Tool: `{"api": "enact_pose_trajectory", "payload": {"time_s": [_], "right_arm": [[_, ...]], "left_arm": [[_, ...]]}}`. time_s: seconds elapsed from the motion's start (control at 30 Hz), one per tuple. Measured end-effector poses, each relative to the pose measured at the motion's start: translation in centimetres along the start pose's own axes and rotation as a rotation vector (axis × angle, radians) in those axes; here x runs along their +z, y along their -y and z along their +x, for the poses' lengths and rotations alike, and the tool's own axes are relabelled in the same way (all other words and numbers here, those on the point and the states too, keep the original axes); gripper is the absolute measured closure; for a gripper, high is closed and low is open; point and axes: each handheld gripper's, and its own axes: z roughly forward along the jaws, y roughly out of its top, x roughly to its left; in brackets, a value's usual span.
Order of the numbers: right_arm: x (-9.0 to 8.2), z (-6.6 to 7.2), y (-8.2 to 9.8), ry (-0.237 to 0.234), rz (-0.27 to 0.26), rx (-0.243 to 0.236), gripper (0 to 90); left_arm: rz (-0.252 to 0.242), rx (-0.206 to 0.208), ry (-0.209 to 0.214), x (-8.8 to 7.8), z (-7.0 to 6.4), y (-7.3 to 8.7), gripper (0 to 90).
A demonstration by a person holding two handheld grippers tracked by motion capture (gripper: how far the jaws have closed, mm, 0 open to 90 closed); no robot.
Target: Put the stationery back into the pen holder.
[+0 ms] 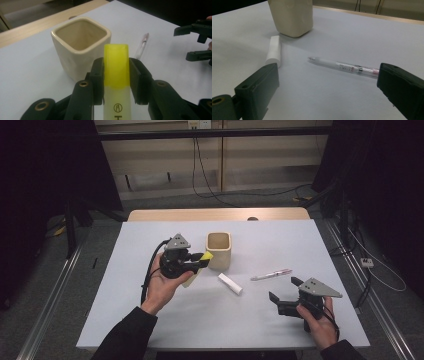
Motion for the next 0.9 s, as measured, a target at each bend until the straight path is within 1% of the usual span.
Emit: {"api": "enact_pose_trajectory", "payload": {"time_s": [0.1,0.3,0.43,0.53,0.73,0.8,0.9], "right_arm": [[0.0,-0.1,0.0,0.001,0.001,-0.002,4.4],[0.1,-0.1,0.0,0.000,0.003,-0.002,4.4],[0.0,-0.1,0.1,0.003,0.003,0.001,4.4],[0.0,-0.1,0.1,0.005,0.003,0.000,4.4],[0.0,-0.1,0.0,0.001,0.003,-0.003,4.4],[0.0,-0.1,0.1,0.004,0.003,0.001,4.4],[0.0,-0.1,0.0,0.003,0.002,0.007,4.4]], "left_arm": [[-0.025,0.003,-0.010,0.0,0.2,-0.6,67.3],[-0.060,0.012,-0.009,0.0,0.7,-1.7,67.3],[-0.087,0.010,-0.011,0.3,1.1,-2.4,67.3],[-0.097,0.022,-0.011,0.6,1.2,-2.7,67.3],[-0.120,0.010,-0.022,0.8,1.8,-3.2,67.3],[-0.134,0.011,-0.026,0.9,2.1,-3.5,67.3],[-0.148,0.001,-0.030,1.2,2.5,-3.9,67.3]]}}
